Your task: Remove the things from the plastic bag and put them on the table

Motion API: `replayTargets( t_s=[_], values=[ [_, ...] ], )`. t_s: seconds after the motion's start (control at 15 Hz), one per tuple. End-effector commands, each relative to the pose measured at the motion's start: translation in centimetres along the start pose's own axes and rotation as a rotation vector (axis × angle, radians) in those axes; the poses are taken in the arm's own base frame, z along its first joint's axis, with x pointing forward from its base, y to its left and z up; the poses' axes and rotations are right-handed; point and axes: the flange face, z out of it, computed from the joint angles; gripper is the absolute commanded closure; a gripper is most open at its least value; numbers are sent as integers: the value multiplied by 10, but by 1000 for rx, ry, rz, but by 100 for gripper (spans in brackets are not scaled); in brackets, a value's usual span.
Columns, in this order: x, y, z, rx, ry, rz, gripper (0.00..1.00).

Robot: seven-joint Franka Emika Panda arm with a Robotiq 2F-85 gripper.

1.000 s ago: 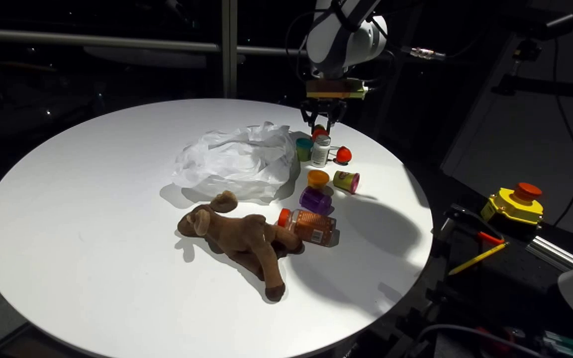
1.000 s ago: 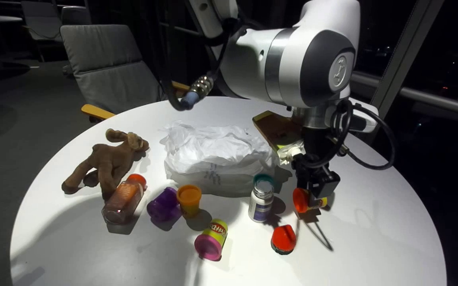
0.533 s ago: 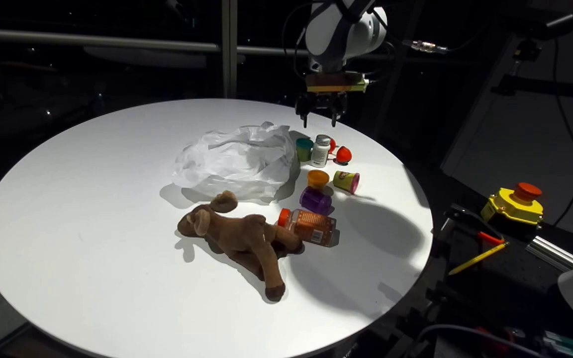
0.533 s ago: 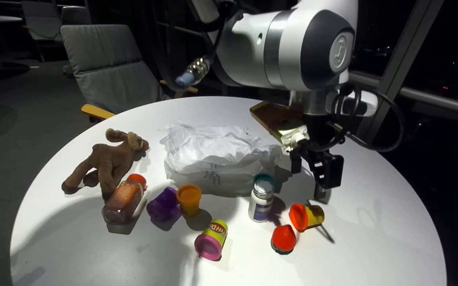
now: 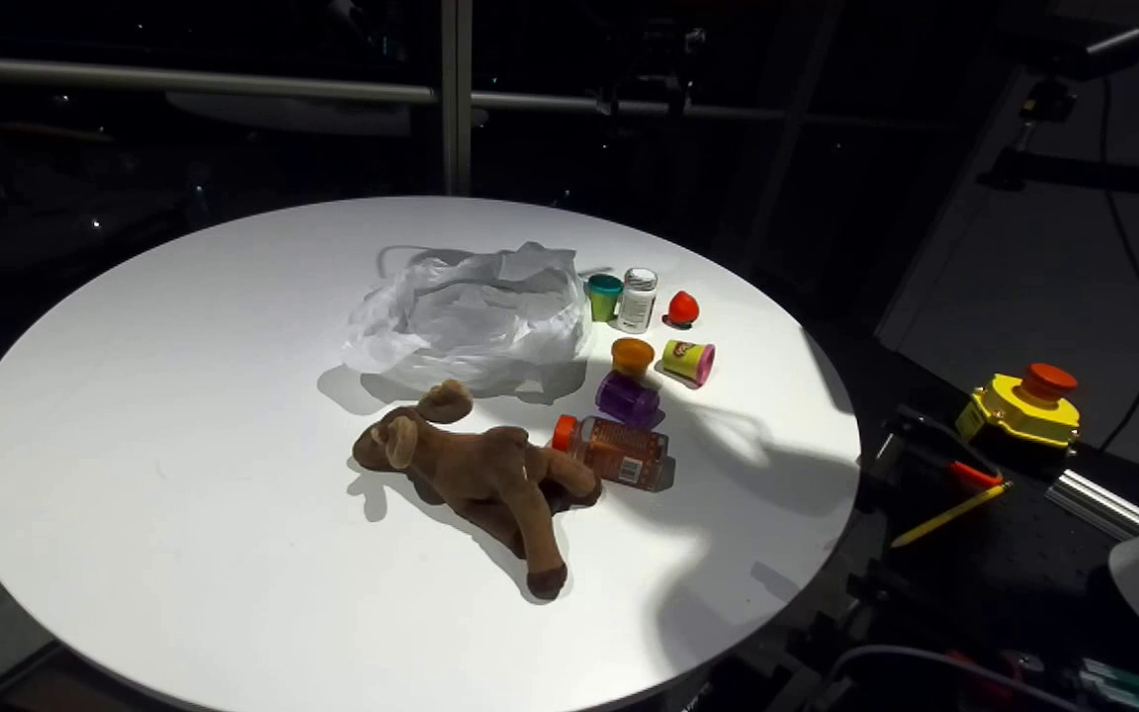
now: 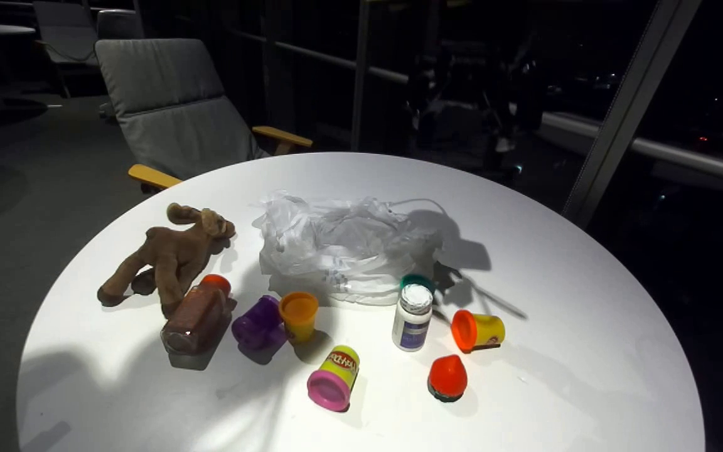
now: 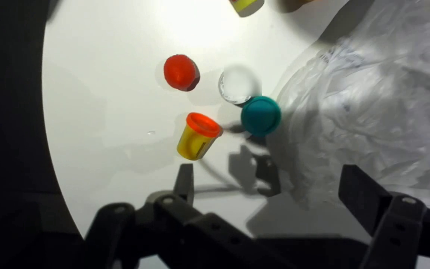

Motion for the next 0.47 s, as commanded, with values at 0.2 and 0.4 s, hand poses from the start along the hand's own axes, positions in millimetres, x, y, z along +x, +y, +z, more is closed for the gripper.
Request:
replayTargets(
  t_s=[0.2, 0.4],
  values=[
    [-46, -48, -91, 43, -34, -214, 0],
    [-71, -67, -128, 53, -25, -284, 0]
  ],
)
